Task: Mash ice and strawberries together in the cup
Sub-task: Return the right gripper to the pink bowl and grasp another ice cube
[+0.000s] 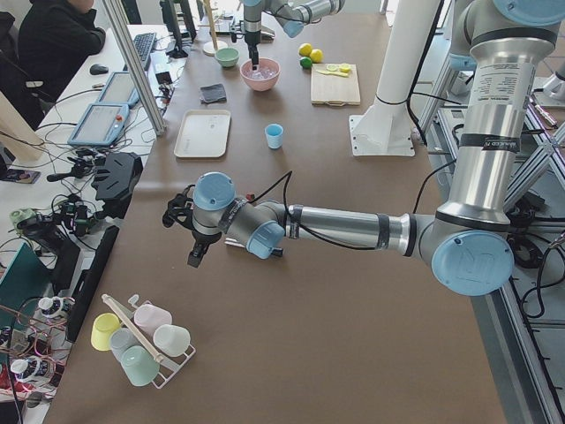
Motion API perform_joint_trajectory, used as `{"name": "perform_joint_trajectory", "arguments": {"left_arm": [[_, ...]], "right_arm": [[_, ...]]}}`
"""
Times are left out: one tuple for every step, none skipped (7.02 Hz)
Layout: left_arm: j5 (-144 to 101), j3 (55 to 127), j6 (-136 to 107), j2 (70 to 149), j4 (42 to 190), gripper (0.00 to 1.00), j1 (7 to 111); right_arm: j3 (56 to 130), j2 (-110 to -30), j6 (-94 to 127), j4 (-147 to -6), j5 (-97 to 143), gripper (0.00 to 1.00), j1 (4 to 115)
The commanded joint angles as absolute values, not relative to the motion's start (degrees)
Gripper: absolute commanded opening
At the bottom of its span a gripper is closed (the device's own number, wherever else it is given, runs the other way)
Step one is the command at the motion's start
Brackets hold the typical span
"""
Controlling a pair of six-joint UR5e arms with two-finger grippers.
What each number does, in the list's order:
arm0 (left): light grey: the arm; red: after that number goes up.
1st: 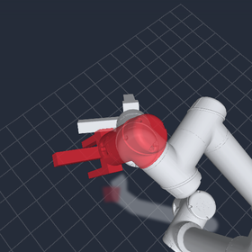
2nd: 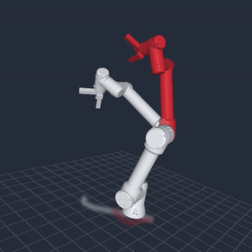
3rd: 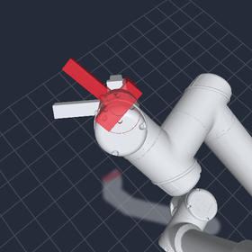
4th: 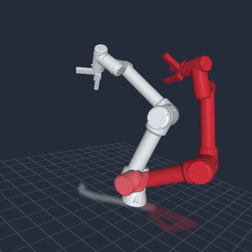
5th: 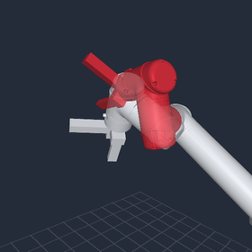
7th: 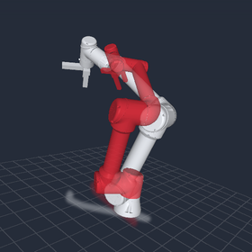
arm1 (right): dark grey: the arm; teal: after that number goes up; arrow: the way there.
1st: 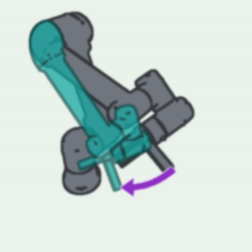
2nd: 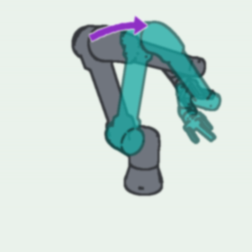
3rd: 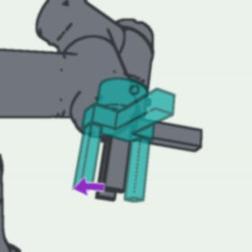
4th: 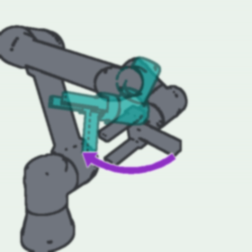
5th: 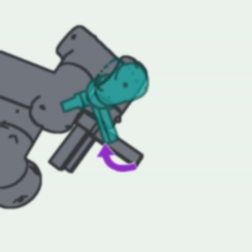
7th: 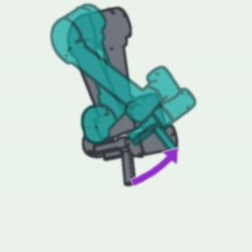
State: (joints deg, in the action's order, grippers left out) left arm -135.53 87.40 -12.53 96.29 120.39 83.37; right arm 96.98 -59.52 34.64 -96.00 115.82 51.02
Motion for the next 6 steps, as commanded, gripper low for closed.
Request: {"name": "perform_joint_trajectory", "arguments": {"left_arm": [[-135.53,87.19,-12.66,95.8,122.08,0.97,82.97],[-135.44,87.01,-12.66,96.06,122.08,0.97,82.79],[-135.44,86.92,-12.74,96.33,122.08,0.97,81.75],[-135.44,86.75,-12.66,96.59,122.08,0.97,80.61],[-135.44,86.75,-12.66,96.94,122.08,0.97,80.6],[-135.44,87.36,-12.83,96.94,122.08,0.97,80.6]], "right_arm": [[94.75,-60.99,39.77,-94.75,115.58,0.98,51.77],[94.75,-61.0,41.82,-94.05,115.92,0.98,51.68],[94.66,-62.04,42.18,-91.08,116.88,0.97,51.77],[92.92,-64.14,42.27,-85.66,119.07,0.95,52.12],[92.55,-68.34,42.36,-77.51,122.31,0.95,52.9],[92.55,-69.16,42.45,-75.69,122.95,0.96,53.17]]}}
